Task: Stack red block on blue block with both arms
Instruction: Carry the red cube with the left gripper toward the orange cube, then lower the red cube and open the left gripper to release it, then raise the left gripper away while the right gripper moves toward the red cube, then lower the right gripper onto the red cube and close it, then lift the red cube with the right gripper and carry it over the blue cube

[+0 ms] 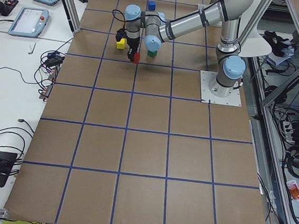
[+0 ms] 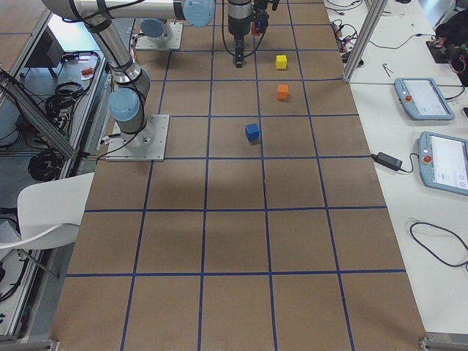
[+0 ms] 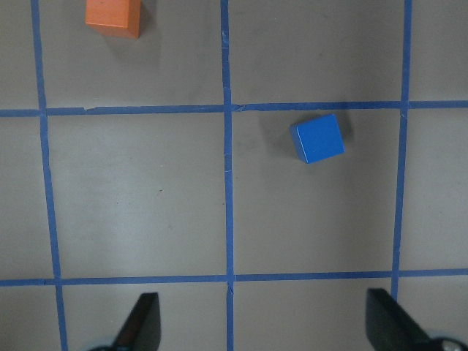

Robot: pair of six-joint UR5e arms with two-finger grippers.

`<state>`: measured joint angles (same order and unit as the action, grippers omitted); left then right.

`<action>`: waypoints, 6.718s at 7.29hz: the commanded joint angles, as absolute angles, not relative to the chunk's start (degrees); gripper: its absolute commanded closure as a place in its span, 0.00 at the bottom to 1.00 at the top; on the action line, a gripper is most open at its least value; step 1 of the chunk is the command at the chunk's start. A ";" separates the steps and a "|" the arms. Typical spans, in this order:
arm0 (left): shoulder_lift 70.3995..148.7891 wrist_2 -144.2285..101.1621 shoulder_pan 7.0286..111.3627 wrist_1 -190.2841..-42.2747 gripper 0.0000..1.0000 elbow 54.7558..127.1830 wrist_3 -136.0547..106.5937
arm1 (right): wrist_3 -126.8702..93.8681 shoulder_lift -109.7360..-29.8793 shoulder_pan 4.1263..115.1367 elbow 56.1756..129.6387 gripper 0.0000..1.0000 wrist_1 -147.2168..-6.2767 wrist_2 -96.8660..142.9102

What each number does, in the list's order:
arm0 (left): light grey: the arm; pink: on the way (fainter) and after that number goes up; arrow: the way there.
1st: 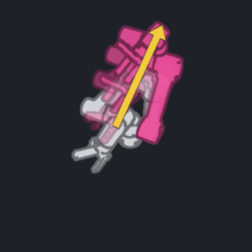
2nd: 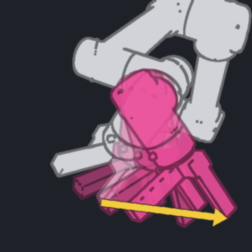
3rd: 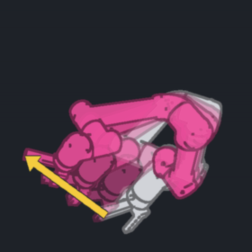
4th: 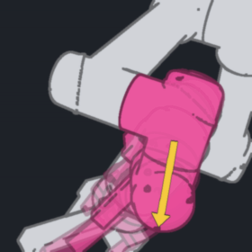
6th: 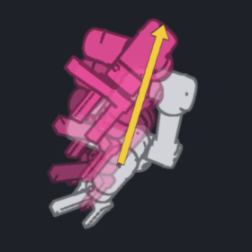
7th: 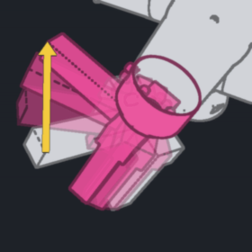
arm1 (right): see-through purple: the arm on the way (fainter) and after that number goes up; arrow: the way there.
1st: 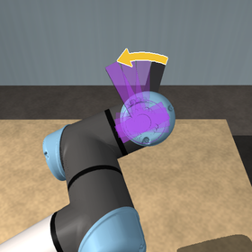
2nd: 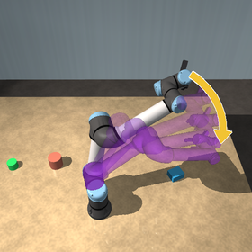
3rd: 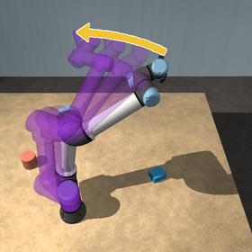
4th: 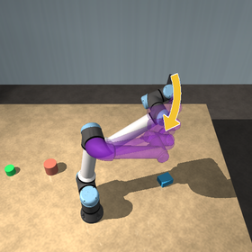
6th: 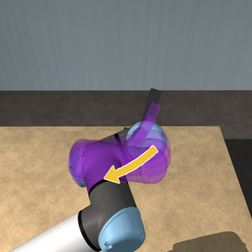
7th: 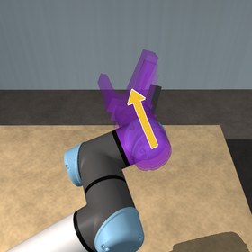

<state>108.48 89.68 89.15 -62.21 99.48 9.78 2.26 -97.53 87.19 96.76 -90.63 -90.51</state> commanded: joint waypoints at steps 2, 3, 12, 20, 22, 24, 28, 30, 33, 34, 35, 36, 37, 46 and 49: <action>112.31 87.19 104.90 -68.29 1.00 87.73 -12.79 | 2.98 -97.56 87.19 96.77 0.00 -90.88 -90.53; 113.80 87.62 108.33 -68.03 1.00 87.89 -15.96 | 3.16 -97.47 87.19 96.85 0.00 -90.97 -90.44; 118.41 88.59 110.58 -58.97 0.00 92.82 -15.30 | 3.08 -96.95 87.19 97.21 0.00 -93.34 -90.44; 88.62 90.44 87.46 -92.80 0.00 87.27 9.41 | -2.69 -80.26 93.65 94.75 0.00 -106.40 -86.05; 88.59 89.83 86.41 -92.28 0.00 87.54 9.57 | -13.47 -76.48 98.67 93.96 0.00 -111.50 -85.96; 89.29 90.00 86.48 -92.11 0.00 86.66 8.80 | -24.30 -71.75 103.17 92.38 0.00 -114.59 -85.34; 88.15 90.00 86.40 -92.11 0.00 87.63 9.40 | -34.79 -64.52 108.54 91.41 0.00 -118.30 -84.11; 88.24 89.91 86.40 -91.85 0.00 87.45 9.41 | -34.72 -61.89 108.98 91.41 0.00 -118.39 -82.28; 88.15 90.00 86.40 -91.76 0.00 87.36 9.67 | -34.80 -59.16 109.07 91.41 0.00 -118.39 -79.63; 88.42 90.00 86.31 -91.41 0.00 87.10 9.58 | -34.80 -58.45 109.07 91.41 0.00 -118.30 -79.63; 87.98 90.00 86.40 -90.54 0.00 87.45 9.75 | -34.72 -58.19 109.07 91.49 0.00 -118.65 -79.72; 87.98 89.91 86.40 -90.61 0.00 87.54 9.49 | -34.80 -58.18 109.07 91.41 0.39 -118.91 -79.72; 87.72 89.91 86.48 -90.70 0.00 87.63 8.80 | -34.89 -58.18 109.07 91.32 0.86 -119.26 -79.72; 87.54 90.00 86.75 -90.70 0.00 87.71 7.91 | -12.99 -68.09 94.70 75.32 1.00 -86.00 -86.73; 87.45 90.00 86.75 -90.70 0.00 87.89 7.91 | 5.47 -71.45 86.15 79.78 1.00 -84.99 -91.82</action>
<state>87.46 90.00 86.74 -90.70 87.86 7.91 -3.23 -70.28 89.35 77.53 -85.36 -88.87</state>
